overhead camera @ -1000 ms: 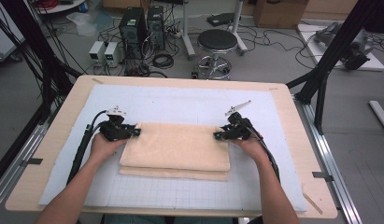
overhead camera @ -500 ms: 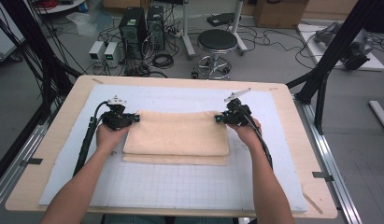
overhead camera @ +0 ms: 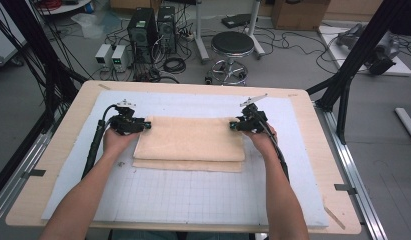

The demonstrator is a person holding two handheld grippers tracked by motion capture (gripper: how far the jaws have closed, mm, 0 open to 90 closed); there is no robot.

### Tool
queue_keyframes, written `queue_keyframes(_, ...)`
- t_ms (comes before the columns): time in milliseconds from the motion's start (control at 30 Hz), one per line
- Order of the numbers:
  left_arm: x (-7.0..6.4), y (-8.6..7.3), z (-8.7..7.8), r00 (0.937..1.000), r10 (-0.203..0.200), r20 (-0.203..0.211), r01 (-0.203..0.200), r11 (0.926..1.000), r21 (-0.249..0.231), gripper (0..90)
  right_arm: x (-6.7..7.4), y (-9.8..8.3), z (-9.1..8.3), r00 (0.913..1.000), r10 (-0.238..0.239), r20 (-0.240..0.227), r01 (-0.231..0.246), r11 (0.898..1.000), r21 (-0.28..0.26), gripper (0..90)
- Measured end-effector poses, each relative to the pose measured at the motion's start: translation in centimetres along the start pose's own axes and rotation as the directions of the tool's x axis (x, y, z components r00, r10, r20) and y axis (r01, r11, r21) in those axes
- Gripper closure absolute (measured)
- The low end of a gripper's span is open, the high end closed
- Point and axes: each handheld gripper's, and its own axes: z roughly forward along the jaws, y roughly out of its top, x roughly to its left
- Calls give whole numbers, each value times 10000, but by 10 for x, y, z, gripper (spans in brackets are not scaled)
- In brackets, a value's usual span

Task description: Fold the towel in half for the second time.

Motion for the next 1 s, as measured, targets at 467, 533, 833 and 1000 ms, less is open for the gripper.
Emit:
queue_keyframes(467, -10, 3, -27, 9990, 375, -232, -382, 9989, -282, 429, 17, 10, -26, 9999, -2, 108, 9, 9978, -661, 418)
queue_keyframes(533, -12, 4, -30, 9994, 347, -61, -350, 9985, -421, 419, 19, 9, -27, 10000, 27, 64, -23, 9974, -717, 408)
queue_keyframes(833, -19, 5, -31, 9963, 453, 736, -430, 9985, -328, 383, 22, 7, -31, 9991, 356, -221, -375, 9950, -923, 279)
queue_keyframes(1000, -25, 7, -34, 9950, 558, 833, -525, 9978, -413, 279, 28, 4, -37, 9994, 337, -39, -339, 9926, -1168, 215)
